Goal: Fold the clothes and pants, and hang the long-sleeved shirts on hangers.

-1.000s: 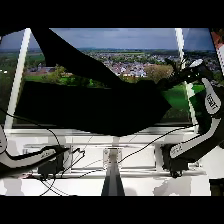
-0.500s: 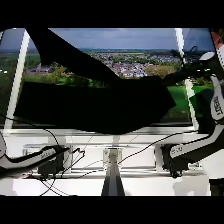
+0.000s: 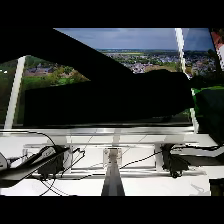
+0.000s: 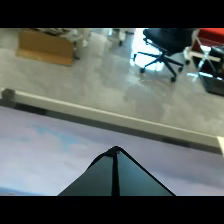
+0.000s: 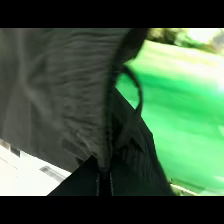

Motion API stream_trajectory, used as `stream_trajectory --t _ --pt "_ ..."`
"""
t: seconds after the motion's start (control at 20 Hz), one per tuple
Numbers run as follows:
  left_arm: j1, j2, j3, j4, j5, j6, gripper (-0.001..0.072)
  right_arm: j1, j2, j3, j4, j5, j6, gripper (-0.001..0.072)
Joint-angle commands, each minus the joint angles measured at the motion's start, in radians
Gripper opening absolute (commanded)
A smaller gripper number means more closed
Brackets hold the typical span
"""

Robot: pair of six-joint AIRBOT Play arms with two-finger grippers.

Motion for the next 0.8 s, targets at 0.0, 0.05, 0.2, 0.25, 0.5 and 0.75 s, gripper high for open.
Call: stream_trajectory --t 0.0,0.05,0.2,0.25,0.5,0.75 --pt "0.030 0.008 0.000 0.058 -0.061 0.000 0.0007 -0.050 0.040 -0.075 -0.003 -0.027 0.002 0.0016" --pt "0.029 0.002 0.000 0.072 -0.080 0.000 0.0006 -0.050 0.040 -0.091 -0.004 -0.033 0.002 0.0016" --pt "0.030 -0.014 0.000 0.092 -0.103 0.000 0.0006 -0.049 0.040 -0.132 -0.003 -0.070 0.002 0.0016" --pt "0.029 -0.024 0.000 0.090 -0.109 0.000 0.0007 -0.049 0.039 -0.140 -0.002 -0.081 0.002 0.0016" --pt "-0.020 -0.129 0.000 0.087 -0.121 -0.067 0.0007 -0.049 0.039 -0.144 0.010 -0.117 0.002 0.0017" --pt "-0.102 -0.314 0.000 0.087 -0.109 -0.068 0.0007 -0.049 0.039 -0.144 0.010 -0.120 0.002 0.0016"
